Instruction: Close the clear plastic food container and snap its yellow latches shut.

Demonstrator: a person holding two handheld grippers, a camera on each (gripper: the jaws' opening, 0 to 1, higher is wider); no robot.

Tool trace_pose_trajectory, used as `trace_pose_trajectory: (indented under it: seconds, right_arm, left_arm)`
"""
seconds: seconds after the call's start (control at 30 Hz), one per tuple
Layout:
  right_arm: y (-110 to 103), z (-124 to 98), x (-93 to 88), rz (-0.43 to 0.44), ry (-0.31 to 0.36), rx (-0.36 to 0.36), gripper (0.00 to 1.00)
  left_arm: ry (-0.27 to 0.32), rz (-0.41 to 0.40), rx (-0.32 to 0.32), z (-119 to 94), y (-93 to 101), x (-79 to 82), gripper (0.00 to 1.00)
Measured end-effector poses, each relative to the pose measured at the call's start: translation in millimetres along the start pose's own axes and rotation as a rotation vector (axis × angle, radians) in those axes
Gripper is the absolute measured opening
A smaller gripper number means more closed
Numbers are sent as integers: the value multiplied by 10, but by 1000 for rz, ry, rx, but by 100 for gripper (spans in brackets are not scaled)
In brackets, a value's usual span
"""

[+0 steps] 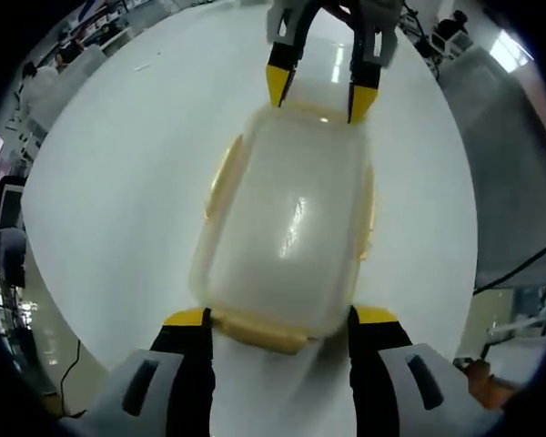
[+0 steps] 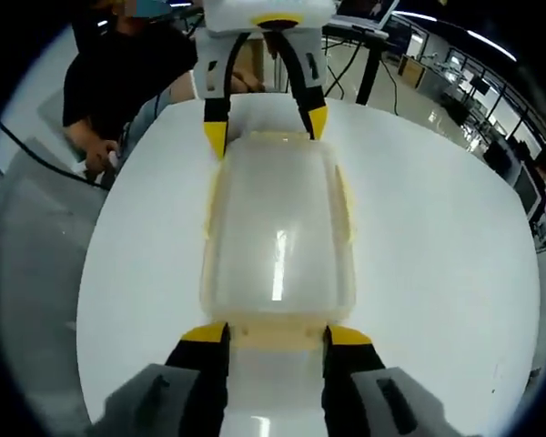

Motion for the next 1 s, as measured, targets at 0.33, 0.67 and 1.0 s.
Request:
trace_pose_trajectory:
  seconds: [0.33,0.67,1.0]
  right_arm:
    - [-18,4,-10,2,-1,-3,40]
    - [-24,2,-9,8,-15,-2,39]
    - [-23,-1,-14,-8,-1,0,38]
  left_arm:
    - [3,27,5,7,-6,-19,57]
    - [-31,75,-2,3,10,-18,56]
    - [-149,277,1,-21,-28,-105,44]
Point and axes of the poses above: the point that each gripper's makers call its tool centre point, and the gripper's own axes: z roughly forward along the fingers, y roughly to its right, x roughly out of its top, the point moved 2 cm from there along -z, roughly backward along the fingers, and after that the axes turned 13 degrees about -y, right-handed, at the moved point
